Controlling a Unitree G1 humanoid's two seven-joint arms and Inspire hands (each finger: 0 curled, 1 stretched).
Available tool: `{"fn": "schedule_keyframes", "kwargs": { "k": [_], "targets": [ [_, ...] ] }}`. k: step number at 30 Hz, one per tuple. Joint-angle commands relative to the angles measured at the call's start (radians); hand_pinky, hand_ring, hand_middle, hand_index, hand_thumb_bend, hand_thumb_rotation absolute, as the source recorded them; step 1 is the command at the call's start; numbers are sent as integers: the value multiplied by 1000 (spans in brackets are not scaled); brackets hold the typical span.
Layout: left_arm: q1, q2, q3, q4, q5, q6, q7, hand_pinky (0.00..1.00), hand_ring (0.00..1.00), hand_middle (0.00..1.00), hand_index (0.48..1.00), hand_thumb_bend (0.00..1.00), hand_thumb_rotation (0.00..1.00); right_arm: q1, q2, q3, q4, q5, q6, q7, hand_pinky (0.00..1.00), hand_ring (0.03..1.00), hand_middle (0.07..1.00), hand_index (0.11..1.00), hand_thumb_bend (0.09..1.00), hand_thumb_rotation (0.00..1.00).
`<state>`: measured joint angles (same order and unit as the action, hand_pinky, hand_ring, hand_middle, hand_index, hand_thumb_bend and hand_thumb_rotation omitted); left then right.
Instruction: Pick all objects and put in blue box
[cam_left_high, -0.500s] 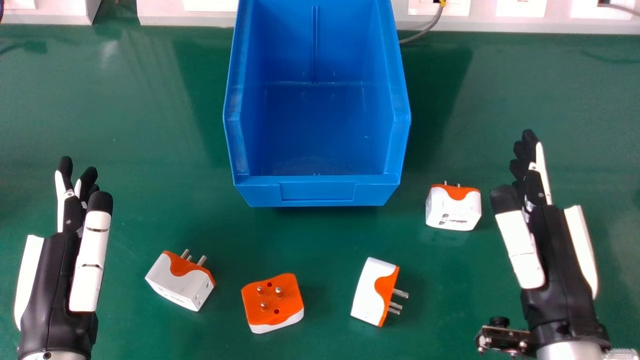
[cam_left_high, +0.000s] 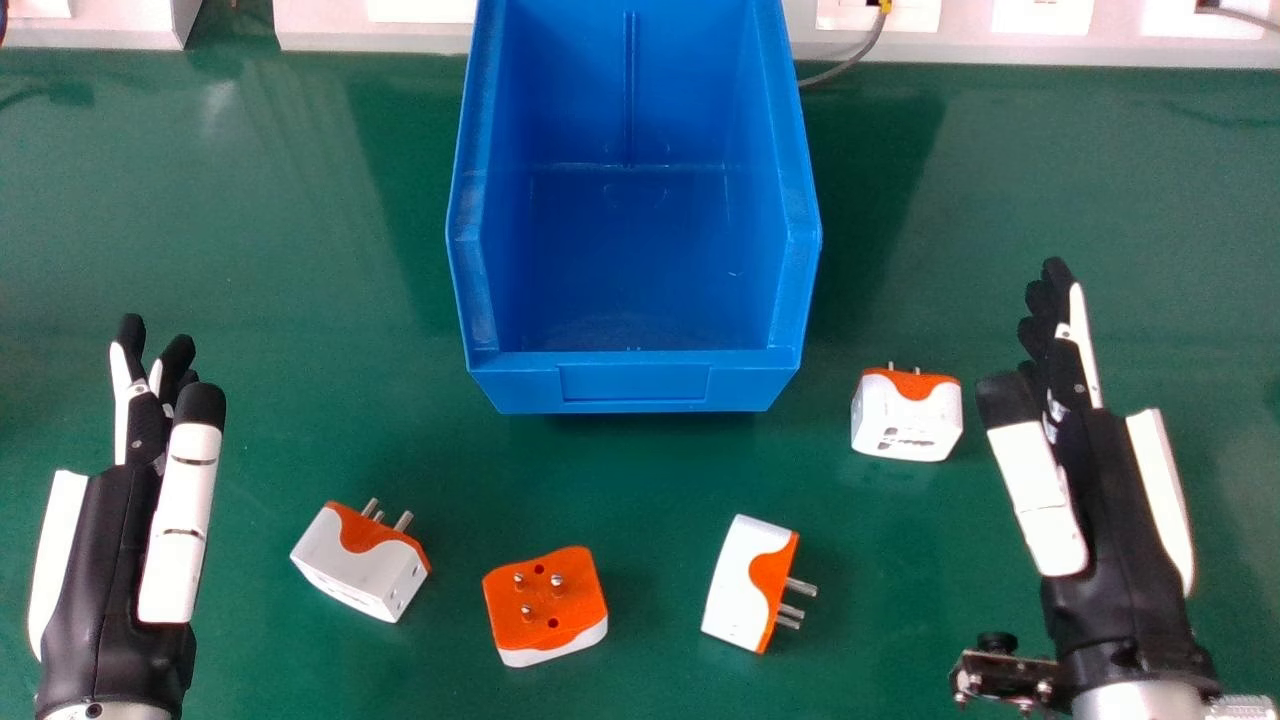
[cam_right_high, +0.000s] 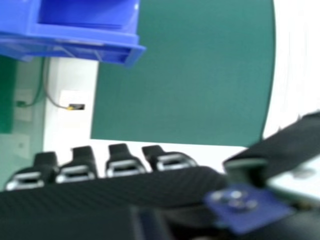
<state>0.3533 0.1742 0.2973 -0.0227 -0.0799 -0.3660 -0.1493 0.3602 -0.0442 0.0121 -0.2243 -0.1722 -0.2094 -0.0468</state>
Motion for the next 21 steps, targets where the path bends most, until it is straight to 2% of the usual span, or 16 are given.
{"fn": "schedule_keyframes", "kwargs": {
  "k": [1, 6, 13, 15, 21],
  "targets": [
    [4, 9, 6, -23, -11, -8, -1, 1000, 1000, 1000, 1000, 570, 1000, -17, -7, -7, -9, -21, -28, -21, 957, 1000, 1000, 1000, 623, 1000],
    [5, 9, 6, -25, -21, -11, -6, 1000, 1000, 1000, 1000, 566, 1000, -36, -32, -18, 8, -83, -40, -46, 978, 1000, 1000, 1000, 558, 1000],
    [10, 11, 6, -28, -22, -7, -4, 1000, 1000, 1000, 1000, 564, 1000, -92, -174, -32, 71, -258, -108, -74, 988, 1000, 1000, 1000, 509, 1000],
    [15, 9, 6, -35, -27, -3, -5, 1000, 1000, 1000, 1000, 564, 1000, -103, -221, -33, 67, -324, -89, -73, 954, 1000, 1000, 1000, 513, 1000],
    [17, 12, 6, -38, -28, 1, -7, 1000, 1000, 1000, 1000, 571, 1000, -139, -325, -16, 12, -536, 57, -12, 922, 1000, 1000, 1000, 564, 1000]
  ]
}}
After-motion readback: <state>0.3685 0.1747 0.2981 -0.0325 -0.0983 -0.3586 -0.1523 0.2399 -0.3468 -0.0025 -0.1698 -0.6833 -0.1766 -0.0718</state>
